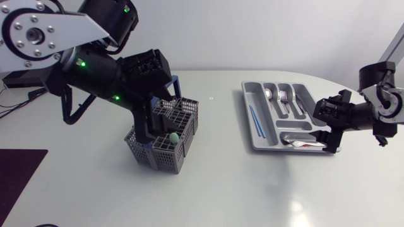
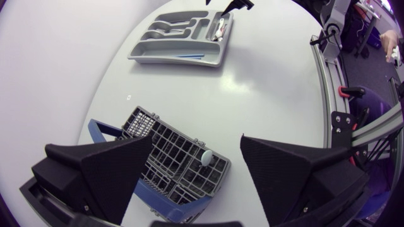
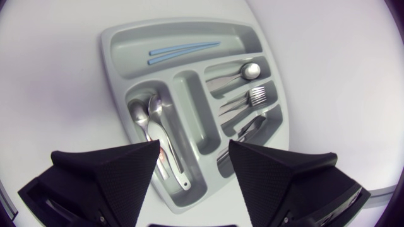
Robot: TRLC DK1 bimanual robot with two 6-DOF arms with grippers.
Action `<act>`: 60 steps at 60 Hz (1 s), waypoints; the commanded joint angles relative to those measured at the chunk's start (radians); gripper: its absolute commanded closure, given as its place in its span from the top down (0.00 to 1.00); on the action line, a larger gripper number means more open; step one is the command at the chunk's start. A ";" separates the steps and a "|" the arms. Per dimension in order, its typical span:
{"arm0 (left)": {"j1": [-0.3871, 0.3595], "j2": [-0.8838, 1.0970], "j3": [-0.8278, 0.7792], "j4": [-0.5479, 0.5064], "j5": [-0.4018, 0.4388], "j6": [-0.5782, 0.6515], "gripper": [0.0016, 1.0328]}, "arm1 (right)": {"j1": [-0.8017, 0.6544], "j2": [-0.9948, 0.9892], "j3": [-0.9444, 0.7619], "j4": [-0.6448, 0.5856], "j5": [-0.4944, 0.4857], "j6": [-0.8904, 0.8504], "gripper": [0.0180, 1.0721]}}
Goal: Unload the cutlery basket into the drawer organizer.
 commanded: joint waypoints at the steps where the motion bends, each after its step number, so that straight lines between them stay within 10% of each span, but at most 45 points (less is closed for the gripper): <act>1: -0.017 -0.034 -0.038 -0.016 -0.023 0.050 0.95 | 0.005 -0.054 0.002 -0.032 -0.021 0.050 0.82; 20: -0.016 -0.073 -0.163 -0.019 -0.098 0.259 0.94 | 0.056 -0.159 -0.061 -0.091 -0.080 0.075 0.82; 60: -0.042 0.204 0.079 -0.190 -0.139 0.518 0.87 | 0.148 -0.236 -0.158 -0.079 -0.093 0.091 0.82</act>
